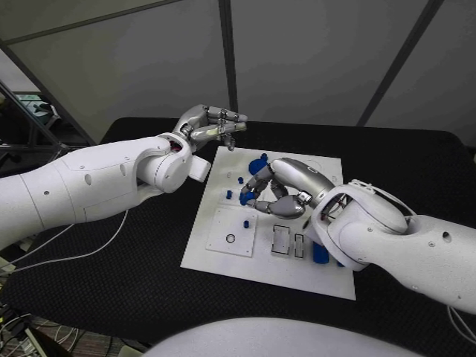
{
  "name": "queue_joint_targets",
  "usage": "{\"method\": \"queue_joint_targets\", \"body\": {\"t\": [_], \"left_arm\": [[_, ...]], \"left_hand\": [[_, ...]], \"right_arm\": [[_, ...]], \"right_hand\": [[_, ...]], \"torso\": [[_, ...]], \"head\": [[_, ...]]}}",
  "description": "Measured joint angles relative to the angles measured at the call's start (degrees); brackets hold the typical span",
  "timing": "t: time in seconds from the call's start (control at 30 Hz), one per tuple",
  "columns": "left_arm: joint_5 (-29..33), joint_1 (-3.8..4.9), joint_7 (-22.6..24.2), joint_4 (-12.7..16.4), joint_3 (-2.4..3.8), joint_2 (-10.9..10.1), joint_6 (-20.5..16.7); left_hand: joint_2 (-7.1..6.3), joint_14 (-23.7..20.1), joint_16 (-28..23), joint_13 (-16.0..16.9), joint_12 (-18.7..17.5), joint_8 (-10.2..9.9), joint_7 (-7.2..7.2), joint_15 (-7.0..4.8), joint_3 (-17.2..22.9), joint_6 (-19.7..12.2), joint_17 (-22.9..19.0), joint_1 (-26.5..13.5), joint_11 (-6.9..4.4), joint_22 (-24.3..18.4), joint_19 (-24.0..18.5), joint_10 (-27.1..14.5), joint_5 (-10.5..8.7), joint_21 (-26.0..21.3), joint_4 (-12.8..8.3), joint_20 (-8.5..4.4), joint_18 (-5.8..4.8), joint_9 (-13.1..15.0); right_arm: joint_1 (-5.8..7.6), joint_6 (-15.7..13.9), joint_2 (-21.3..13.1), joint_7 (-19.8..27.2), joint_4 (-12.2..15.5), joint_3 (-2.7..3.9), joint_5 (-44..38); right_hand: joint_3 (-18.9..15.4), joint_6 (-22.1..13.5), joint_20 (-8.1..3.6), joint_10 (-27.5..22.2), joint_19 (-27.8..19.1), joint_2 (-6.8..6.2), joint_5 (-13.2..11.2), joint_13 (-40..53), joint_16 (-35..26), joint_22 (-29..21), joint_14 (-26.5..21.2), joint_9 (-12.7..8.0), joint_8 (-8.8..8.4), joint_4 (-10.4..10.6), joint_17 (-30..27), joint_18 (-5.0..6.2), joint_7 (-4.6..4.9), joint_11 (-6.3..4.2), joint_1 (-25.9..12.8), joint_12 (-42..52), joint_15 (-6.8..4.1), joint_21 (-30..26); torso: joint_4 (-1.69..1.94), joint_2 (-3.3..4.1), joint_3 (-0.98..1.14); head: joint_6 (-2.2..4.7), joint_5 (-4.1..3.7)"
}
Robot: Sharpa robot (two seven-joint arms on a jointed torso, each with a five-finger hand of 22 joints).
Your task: Assemble the parts on the task board
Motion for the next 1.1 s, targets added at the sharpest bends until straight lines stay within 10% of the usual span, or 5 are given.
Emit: {"method": "queue_joint_targets", "body": {"t": [0.3, 0.57, 1.1], "left_arm": [[0.0, 0.0, -0.02, -0.39, 0.0, 0.56, 0.16], [0.0, 0.0, -0.03, -0.43, 0.0, 0.66, 0.29], [0.0, 0.0, -0.04, -0.41, 0.01, 0.7, 0.42]], "left_hand": [[0.0, 0.0, 0.0, 0.0, 0.0, 0.0, 0.0, 0.0, 0.0, 0.0, 0.0, 0.0, 0.0, 0.0, 0.0, 0.0, 0.0, 0.0, 0.0, 0.0, -0.01, 0.0], [0.0, 0.0, 0.0, -0.01, 0.0, 0.0, 0.0, 0.0, 0.0, 0.0, 0.01, 0.0, 0.0, 0.0, 0.0, 0.0, 0.0, 0.0, 0.0, 0.0, -0.01, 0.0], [0.0, 0.0, 0.0, -0.01, 0.0, 0.0, 0.0, 0.0, 0.0, 0.0, 0.01, 0.0, 0.0, 0.01, 0.0, 0.0, 0.0, 0.0, 0.0, 0.0, -0.01, 0.0]], "right_arm": [[-1.29, 1.02, 4.21, 1.8, -2.64, -2.76, 1.09], [-2.05, 2.49, 5.84, 1.93, -5.28, -3.86, 0.33], [-2.38, 5.8, 7.23, 1.26, -7.53, -4.35, -1.97]], "right_hand": [[0.08, -0.11, 0.0, 0.0, 0.0, -0.01, 0.33, 0.0, 0.0, 0.0, 0.0, 0.0, 0.02, -0.08, 0.04, 0.0, 0.12, 0.0, 0.0, -0.06, 0.0, 0.0], [0.08, -0.13, 0.0, 0.0, 0.0, -0.02, 0.32, 0.0, 0.0, 0.0, 0.0, 0.01, 0.0, -0.08, 0.12, -0.01, 0.29, 0.0, 0.0, -0.28, 0.0, 0.0], [0.24, -0.32, 0.0, 0.0, -0.01, -0.02, 0.66, 0.0, -0.01, 0.07, 0.0, 0.0, -0.32, -0.26, 0.19, 0.0, 0.49, 0.0, 0.0, -0.66, 0.0, 0.0]], "torso": [[0.0, 0.04, 0.0], [-0.08, 0.07, 0.03], [-0.09, 0.07, 0.04]], "head": [[-0.26, 0.92], [-0.48, 1.28], [-1.01, 1.8]]}}
